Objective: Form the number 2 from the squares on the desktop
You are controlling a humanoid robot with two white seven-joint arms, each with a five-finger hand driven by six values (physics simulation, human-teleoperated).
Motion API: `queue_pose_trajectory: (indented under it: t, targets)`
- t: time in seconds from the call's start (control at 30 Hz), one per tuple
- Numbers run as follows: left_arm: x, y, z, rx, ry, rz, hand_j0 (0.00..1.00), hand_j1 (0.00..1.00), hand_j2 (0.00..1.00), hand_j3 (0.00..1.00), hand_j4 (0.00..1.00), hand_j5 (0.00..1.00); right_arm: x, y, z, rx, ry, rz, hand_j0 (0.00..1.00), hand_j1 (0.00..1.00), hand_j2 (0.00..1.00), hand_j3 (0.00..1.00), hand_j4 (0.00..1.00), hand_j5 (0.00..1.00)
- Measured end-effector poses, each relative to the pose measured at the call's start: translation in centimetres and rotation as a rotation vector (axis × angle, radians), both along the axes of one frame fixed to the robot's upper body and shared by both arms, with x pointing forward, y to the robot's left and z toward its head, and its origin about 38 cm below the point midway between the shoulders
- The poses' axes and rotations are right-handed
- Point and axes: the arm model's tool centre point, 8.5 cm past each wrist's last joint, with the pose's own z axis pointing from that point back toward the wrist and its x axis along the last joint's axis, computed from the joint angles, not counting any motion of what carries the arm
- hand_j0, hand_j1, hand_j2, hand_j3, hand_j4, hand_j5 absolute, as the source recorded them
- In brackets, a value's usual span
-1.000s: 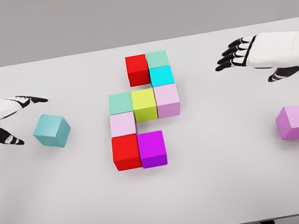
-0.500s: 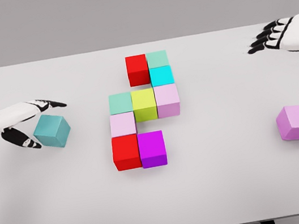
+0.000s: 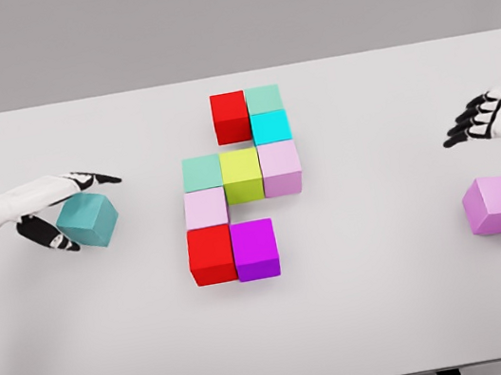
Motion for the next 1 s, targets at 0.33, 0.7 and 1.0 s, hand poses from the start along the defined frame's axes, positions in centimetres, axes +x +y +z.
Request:
queue_pose_trajectory:
  t: [0.33, 0.7, 1.0]
  targets:
    - [0.6, -0.4, -0.6, 0.007, 0.034, 0.061, 0.96, 0.96, 0.96, 0.96, 0.96, 0.96, -0.7, -0.1, -3.3, -0.170, 0.033, 0.034, 1.00, 1.00, 1.00, 1.00, 1.00, 1.00]
    - [0.4, -0.8, -0.7, -0.020, 0.040, 0.043, 0.47, 0.47, 0.47, 0.47, 0.47, 0.47, -0.9, 0.2, -4.8, -0.206, 0.055, 0.052, 1.00, 1.00, 1.00, 1.00, 1.00, 1.00]
    - [1.8, -1.7, 1.1, -0.122, 0.029, 0.065, 0.44, 0.44, 0.44, 0.44, 0.44, 0.44, -1.0, 0.8, -6.1, -0.213, 0.071, 0.070, 1.00, 1.00, 1.00, 1.00, 1.00, 1.00]
